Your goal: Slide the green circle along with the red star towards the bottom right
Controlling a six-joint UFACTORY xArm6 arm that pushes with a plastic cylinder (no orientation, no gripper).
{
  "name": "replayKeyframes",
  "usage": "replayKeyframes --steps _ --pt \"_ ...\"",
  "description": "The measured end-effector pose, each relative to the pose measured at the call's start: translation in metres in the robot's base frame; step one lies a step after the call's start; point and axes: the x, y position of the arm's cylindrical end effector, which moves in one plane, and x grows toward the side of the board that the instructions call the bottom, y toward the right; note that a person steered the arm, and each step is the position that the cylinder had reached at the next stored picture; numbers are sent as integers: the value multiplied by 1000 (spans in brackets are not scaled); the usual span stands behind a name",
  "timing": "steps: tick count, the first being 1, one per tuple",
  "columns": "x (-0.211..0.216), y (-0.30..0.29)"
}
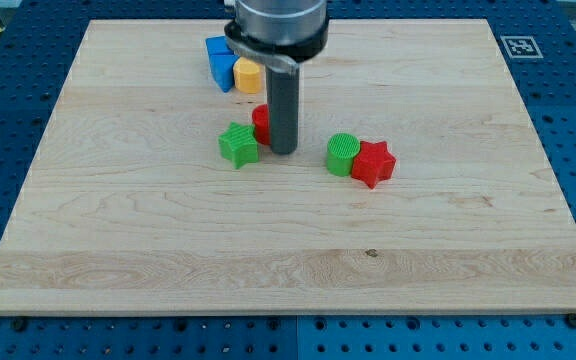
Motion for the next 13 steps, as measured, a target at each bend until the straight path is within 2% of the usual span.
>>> replayKeyframes --steps 1,5,7,8,11,13 --pt "-9 5" --pt "12 75" --pt "15 74" --pt "4 46" --pt "29 37" --pt "53 52"
